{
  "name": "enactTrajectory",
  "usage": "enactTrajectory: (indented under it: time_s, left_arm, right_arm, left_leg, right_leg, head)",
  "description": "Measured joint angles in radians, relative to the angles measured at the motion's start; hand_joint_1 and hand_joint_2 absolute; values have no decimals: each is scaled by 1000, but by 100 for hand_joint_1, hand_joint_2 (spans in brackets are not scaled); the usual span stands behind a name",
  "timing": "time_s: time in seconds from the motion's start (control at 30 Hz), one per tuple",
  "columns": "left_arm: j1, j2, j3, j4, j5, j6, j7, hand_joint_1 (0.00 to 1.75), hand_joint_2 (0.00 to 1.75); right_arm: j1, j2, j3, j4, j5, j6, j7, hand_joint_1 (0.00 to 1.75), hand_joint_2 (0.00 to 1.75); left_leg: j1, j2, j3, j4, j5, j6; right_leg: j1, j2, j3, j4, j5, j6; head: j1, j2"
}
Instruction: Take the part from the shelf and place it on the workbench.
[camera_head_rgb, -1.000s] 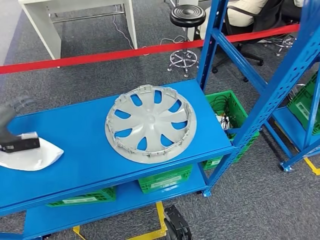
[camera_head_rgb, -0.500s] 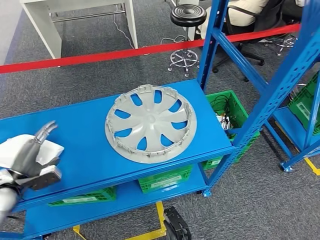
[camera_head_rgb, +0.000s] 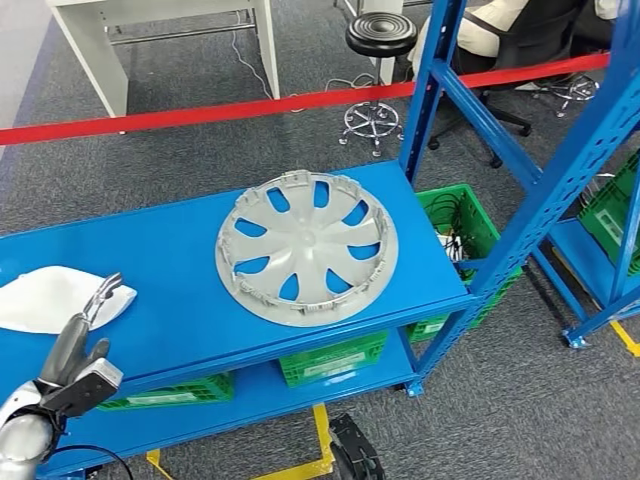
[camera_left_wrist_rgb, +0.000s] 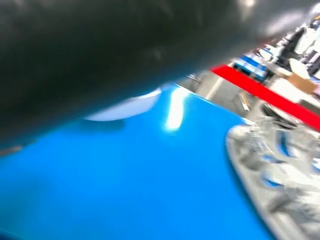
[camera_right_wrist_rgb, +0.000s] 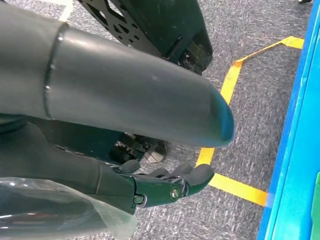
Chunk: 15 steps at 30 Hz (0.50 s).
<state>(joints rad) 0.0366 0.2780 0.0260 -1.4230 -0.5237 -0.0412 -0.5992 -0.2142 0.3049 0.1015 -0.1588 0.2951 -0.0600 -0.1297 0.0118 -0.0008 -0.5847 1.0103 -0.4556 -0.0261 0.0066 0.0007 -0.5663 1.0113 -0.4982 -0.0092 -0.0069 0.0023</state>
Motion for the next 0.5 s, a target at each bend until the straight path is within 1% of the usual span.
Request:
enactTrajectory:
  time_s: [0.03,0.07,0.1,0.13,0.17,0.2,0.23,0.27,0.3,0.33,0.37,0.4,0.43,0.5]
  left_arm:
    - [-3,-7,2,2,-29,32,1,0,44]
    - [-10,-15,4,5,-59,70,1,0,87]
    - [-22,-25,5,13,-87,114,2,0,131]
    - [-37,-36,6,25,-112,155,3,0,175]
    - [-51,-46,6,39,-132,193,3,0,175]
    - [-64,-56,6,53,-150,229,3,0,175]
    - [-73,-65,6,65,-163,258,2,0,175]
    - [-81,-72,6,75,-171,279,2,0,175]
    - [-89,-79,6,83,-176,294,1,0,175]
    - [-97,-85,6,90,-180,305,1,0,175]
    - [-104,-90,6,96,-186,317,1,0,175]
    - [-111,-94,7,101,-195,334,1,0,175]
    - [-117,-98,8,106,-207,357,1,0,175]
    - [-130,-105,10,114,-242,419,2,0,175]
  right_arm:
    - [0,0,0,0,2,2,0,0,0]
    - [0,0,0,0,4,7,-1,0,0]
    - [0,-1,0,0,6,15,-2,0,0]
    - [0,-2,0,0,9,24,-2,0,0]
    - [-1,-3,0,0,12,32,-2,0,0]
    - [-1,-4,0,0,16,40,-2,0,0]
    - [-1,-5,0,0,18,45,-2,0,0]
    - [-1,-6,0,0,20,48,-2,0,0]
    - [-1,-6,0,0,21,50,-2,0,0]
    - [-1,-6,0,-1,21,51,-2,0,0]
    - [-1,-6,0,-1,22,52,-2,0,0]
    - [-1,-6,0,-2,24,52,-2,0,0]
    - [-1,-6,0,-2,25,53,-2,0,0]
    - [0,-6,-1,-2,29,54,-2,0,0]
  left_leg:
    - [1,-1,0,-2,2,6]
    - [3,-1,0,-5,4,13]
    - [5,-1,0,-7,6,19]
    - [6,-1,-1,-7,7,23]
    - [6,-2,-3,-7,8,26]
    - [6,-2,-4,-7,8,28]
    - [5,-2,-4,-7,8,28]
    - [5,-1,-4,-6,8,28]
    - [6,-1,-3,-6,8,28]
    - [6,-2,-2,-5,7,27]
    - [4,-2,-3,-3,6,24]
    - [3,-3,-4,-1,6,19]
    - [1,-3,-6,1,6,14]
    - [1,-3,-8,1,9,4]
  right_leg:
    - [-1,-1,-3,4,-5,6]
    - [-1,-1,-11,19,-17,12]
    - [-2,0,-29,55,-41,17]
    - [-3,0,-57,111,-71,21]
    - [-4,0,-90,181,-104,23]
    - [-5,0,-122,245,-127,24]
    - [-6,0,-142,283,-134,25]
    - [-7,0,-144,285,-122,26]
    - [-8,0,-125,245,-91,25]
    - [-9,0,-92,177,-54,24]
    - [-10,0,-55,105,-27,22]
    - [-10,1,-25,49,-9,19]
    - [-9,2,-9,17,-3,16]
    - [-8,4,-4,8,-4,10]
  head:
    - [0,0]
    - [1,0]
    - [3,0]
    - [5,0]
    - [6,0]
    - [7,0]
    - [8,0]
    - [8,0]
    - [8,0]
    - [8,0]
    - [8,0]
    - [8,0]
    - [7,0]
    - [6,0]
